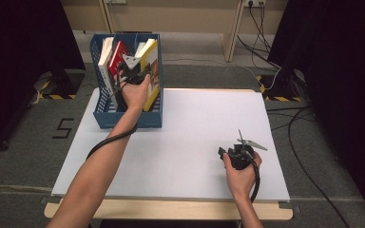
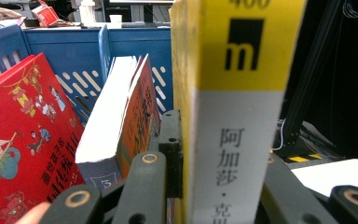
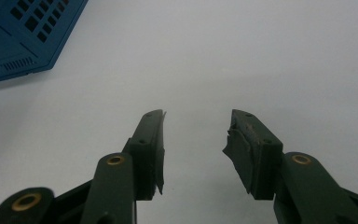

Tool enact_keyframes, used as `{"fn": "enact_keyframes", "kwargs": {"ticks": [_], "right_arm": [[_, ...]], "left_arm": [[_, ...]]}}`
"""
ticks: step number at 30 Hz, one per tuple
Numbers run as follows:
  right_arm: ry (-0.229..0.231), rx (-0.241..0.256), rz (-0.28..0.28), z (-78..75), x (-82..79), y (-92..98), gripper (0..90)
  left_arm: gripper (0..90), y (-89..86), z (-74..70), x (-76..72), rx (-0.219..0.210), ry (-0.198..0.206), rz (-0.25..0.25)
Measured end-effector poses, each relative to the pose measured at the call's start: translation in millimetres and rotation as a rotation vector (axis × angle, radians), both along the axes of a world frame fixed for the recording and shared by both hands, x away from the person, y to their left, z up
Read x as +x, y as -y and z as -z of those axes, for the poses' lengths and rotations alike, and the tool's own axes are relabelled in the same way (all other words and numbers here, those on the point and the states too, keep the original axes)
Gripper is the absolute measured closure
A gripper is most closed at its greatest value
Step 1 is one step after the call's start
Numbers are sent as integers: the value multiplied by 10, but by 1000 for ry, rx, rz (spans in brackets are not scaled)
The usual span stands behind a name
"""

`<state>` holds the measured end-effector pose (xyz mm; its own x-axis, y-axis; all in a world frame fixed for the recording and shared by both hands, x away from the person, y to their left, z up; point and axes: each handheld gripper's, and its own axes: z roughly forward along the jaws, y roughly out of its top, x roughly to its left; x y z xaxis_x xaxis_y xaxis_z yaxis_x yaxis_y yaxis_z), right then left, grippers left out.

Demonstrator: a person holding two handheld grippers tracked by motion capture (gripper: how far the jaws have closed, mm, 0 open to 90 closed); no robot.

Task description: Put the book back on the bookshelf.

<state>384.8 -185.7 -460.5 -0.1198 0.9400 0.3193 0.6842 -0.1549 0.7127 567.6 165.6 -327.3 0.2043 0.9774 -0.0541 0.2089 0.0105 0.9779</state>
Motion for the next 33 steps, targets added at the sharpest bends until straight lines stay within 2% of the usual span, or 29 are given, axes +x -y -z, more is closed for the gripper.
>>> {"fn": "enact_keyframes", "kwargs": {"ticks": [19, 30, 33], "right_arm": [[2, -10, -6, 8, 4, 12, 559], [0, -2, -3, 5, 1, 5, 559], [3, -14, -10, 9, 1, 8, 559]], "left_arm": [[749, 33, 90, 64, 15, 5, 4], [749, 54, 191, 120, 25, -9, -5], [749, 61, 223, 131, 30, -12, -2]]}}
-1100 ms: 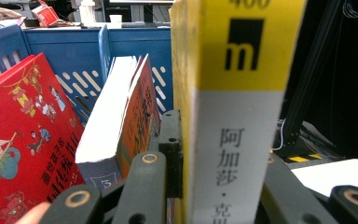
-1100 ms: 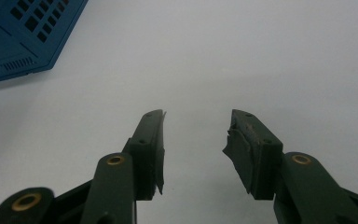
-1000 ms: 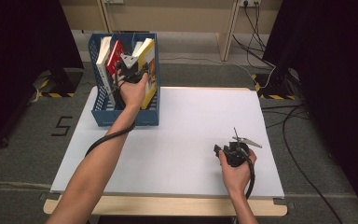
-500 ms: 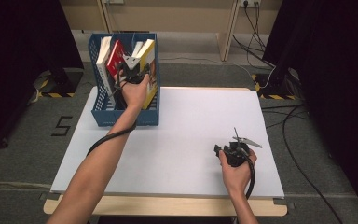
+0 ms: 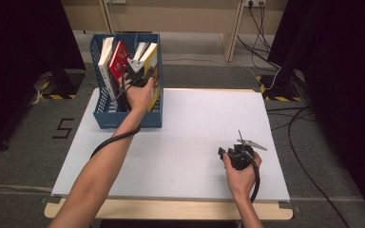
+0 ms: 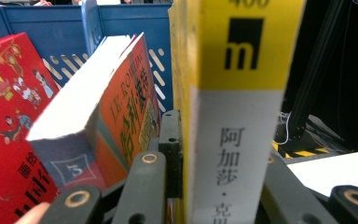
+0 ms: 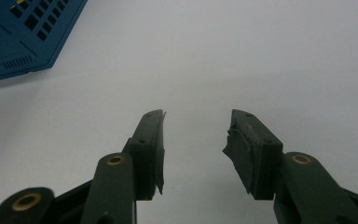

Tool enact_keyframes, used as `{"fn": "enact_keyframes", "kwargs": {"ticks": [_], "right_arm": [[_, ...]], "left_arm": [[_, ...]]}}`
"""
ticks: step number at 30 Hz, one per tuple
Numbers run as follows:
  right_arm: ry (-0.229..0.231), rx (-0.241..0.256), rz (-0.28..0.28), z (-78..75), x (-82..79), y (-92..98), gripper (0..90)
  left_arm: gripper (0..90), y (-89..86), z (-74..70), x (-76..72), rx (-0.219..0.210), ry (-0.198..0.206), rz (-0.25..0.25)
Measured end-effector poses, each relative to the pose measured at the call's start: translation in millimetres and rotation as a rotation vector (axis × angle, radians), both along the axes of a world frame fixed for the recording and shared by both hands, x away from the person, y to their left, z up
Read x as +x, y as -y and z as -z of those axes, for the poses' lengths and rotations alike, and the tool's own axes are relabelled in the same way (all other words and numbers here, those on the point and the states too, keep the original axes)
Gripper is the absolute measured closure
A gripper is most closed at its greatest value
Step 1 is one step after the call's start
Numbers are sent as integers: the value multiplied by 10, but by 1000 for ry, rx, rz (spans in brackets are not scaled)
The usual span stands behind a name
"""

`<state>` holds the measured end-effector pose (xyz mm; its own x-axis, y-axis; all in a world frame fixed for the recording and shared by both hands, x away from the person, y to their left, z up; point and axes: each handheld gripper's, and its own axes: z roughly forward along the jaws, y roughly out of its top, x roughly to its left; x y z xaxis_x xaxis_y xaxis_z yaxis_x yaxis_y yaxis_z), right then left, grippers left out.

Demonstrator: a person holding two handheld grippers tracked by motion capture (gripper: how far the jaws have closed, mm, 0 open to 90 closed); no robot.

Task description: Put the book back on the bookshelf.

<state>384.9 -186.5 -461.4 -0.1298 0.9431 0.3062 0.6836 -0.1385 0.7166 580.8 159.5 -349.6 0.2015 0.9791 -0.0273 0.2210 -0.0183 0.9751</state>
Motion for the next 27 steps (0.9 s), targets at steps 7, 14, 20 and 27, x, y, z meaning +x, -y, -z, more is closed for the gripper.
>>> {"fn": "enact_keyframes", "kwargs": {"ticks": [7, 14, 20, 27], "right_arm": [[-11, 12, 2, 6, 1, -16, 559], [-8, 6, -4, 16, 5, -14, 559], [-7, 9, 0, 12, 5, -14, 559], [-8, 6, -2, 16, 2, -18, 559]], "left_arm": [[748, -3, 80, 32, 0, -13, -5], [748, 4, 153, 57, 4, -23, -6], [747, 11, 196, 62, 9, -33, -6], [744, -5, 289, 53, 19, -61, 1]]}}
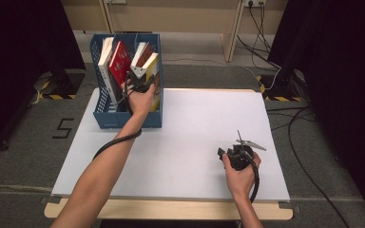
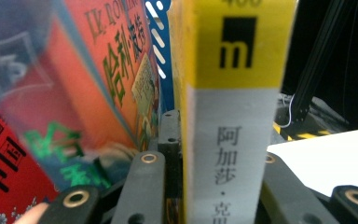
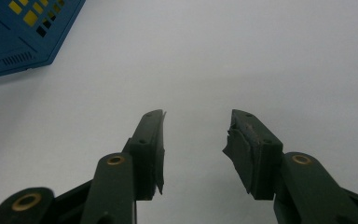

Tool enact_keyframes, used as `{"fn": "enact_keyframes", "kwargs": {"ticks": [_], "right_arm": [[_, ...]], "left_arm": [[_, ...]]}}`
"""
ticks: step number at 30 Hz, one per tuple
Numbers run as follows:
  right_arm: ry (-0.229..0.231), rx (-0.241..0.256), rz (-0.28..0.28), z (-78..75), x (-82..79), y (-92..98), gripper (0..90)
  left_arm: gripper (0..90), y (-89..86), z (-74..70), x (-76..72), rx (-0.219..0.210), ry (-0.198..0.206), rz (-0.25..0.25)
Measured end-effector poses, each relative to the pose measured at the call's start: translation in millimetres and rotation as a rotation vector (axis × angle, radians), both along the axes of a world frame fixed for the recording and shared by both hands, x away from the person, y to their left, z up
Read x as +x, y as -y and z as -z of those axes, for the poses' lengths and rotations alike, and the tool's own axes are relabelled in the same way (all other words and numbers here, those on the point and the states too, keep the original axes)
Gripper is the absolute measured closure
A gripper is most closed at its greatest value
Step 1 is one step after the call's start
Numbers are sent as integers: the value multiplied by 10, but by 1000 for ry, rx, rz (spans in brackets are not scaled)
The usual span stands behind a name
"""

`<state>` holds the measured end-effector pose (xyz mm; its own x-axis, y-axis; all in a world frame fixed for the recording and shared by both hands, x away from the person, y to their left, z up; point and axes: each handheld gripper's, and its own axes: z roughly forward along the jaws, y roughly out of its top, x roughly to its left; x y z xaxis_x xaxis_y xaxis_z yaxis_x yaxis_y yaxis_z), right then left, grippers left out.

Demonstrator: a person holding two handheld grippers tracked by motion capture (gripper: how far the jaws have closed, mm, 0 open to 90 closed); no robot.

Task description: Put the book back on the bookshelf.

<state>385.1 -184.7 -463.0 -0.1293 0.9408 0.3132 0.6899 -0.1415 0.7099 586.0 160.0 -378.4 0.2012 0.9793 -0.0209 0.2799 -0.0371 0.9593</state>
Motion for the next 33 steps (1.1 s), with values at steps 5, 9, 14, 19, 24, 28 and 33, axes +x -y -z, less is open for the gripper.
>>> {"fn": "enact_keyframes", "kwargs": {"ticks": [5, 9, 14, 19, 24, 28, 33], "right_arm": [[-2, -2, -3, 8, 0, -10, 559], [-2, -2, -1, 4, -6, -14, 558], [-2, -6, -9, 5, -8, -23, 558], [0, -8, -6, -1, -12, -37, 558], [-1, -10, -12, 2, -15, -47, 558], [1, -8, -11, -2, -17, -43, 556], [-1, -6, -11, -5, -21, -45, 555]], "left_arm": [[740, -11, -6, -34, 21, -15, 6], [733, -31, -15, -71, 30, -36, 14], [729, -71, -22, -182, 63, -80, 43], [725, -118, 9, -264, 67, -88, 55], [714, -141, 13, -298, 68, -77, 61], [692, -138, -35, -343, 46, -60, 70], [691, -140, -92, -335, 18, -78, 69]]}}
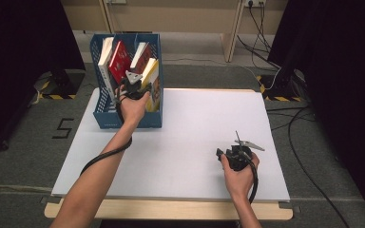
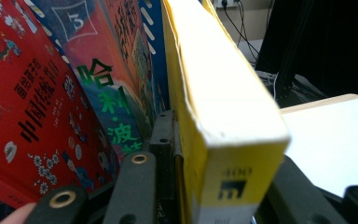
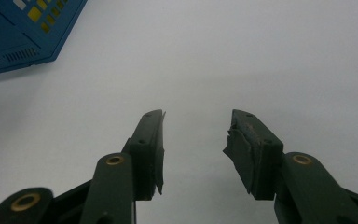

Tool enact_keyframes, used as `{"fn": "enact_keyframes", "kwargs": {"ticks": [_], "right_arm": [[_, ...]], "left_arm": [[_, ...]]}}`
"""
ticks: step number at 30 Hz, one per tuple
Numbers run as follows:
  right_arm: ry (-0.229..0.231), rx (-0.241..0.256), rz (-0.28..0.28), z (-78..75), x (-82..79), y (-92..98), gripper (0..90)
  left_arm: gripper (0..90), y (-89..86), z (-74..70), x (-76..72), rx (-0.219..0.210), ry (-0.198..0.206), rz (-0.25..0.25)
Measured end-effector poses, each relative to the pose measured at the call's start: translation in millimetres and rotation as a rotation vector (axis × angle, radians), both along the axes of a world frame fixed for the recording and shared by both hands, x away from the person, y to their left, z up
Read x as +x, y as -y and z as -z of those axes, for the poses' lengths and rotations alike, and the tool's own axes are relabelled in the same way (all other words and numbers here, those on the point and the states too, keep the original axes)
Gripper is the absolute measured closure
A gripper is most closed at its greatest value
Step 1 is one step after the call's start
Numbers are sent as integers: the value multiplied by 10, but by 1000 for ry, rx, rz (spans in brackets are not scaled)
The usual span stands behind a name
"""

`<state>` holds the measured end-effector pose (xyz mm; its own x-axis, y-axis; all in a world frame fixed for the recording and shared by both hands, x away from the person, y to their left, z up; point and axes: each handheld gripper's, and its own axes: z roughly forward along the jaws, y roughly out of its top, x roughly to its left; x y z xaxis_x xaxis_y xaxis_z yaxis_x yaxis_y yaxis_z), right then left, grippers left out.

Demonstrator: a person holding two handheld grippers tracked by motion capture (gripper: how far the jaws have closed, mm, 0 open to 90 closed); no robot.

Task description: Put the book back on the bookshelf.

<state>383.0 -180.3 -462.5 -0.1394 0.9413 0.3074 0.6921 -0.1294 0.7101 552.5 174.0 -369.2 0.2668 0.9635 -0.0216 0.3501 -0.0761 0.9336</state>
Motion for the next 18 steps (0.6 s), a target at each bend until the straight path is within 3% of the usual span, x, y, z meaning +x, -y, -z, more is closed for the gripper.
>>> {"fn": "enact_keyframes", "kwargs": {"ticks": [6, 13, 18], "right_arm": [[1, -2, 1, 1, 3, 10, 554], [-5, 0, -2, 4, 5, 11, 552], [-14, 3, 3, 6, 4, 8, 550]], "left_arm": [[690, 14, -47, 41, 8, -7, -9], [668, 37, -5, 70, 3, -23, -15], [729, 43, -9, 84, 8, -32, -23]]}}
